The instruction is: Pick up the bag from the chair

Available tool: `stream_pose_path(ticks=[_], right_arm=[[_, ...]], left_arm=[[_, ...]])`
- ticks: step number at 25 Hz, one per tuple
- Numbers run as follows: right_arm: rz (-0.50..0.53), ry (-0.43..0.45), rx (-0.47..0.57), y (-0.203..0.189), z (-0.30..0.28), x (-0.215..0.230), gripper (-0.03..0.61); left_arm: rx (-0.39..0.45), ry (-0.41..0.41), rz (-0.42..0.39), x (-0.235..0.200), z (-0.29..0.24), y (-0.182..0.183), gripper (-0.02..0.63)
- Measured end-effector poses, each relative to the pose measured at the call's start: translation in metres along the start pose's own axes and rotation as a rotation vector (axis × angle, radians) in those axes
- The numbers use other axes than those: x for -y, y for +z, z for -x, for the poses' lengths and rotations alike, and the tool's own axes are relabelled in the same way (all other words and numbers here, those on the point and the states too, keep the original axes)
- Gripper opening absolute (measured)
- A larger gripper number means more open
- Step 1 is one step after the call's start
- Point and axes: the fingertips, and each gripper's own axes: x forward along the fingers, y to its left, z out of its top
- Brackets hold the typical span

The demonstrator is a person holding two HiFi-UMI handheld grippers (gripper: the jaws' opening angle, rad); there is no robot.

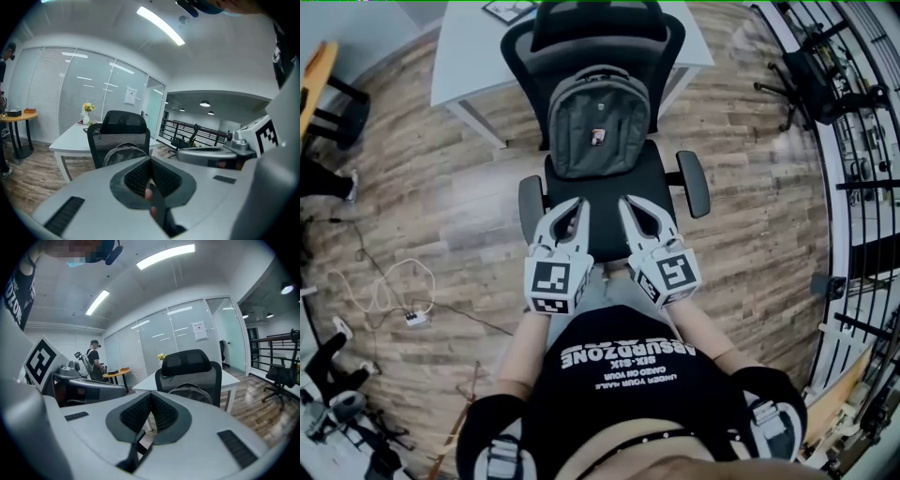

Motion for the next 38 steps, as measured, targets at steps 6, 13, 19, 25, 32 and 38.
stream_pose_path(ticks=[6, 13, 19, 25, 32, 38], right_arm=[[0.011, -0.038, -0.032, 0.005, -0.037, 0.017, 0.015], [0.032, -0.051, -0.053, 0.019, -0.050, 0.026, 0.015], [0.058, -0.015, -0.075, 0.019, -0.059, 0.026, 0.015], [0.081, 0.006, -0.069, 0.022, -0.086, 0.032, 0.015], [0.080, 0.001, -0.073, 0.027, -0.102, 0.052, 0.015], [0.088, -0.008, -0.099, 0.023, -0.112, 0.079, 0.015]], left_arm=[[-0.033, 0.003, -0.018, -0.039, -0.024, 0.002, 0.017], [-0.036, -0.023, -0.041, -0.052, -0.043, 0.010, 0.017], [-0.011, 0.019, -0.046, -0.063, -0.045, 0.019, 0.017], [-0.002, 0.022, -0.082, -0.072, -0.049, 0.027, 0.017], [-0.017, 0.023, -0.119, -0.085, -0.080, 0.033, 0.017], [-0.029, 0.059, -0.130, -0.099, -0.107, 0.037, 0.017]])
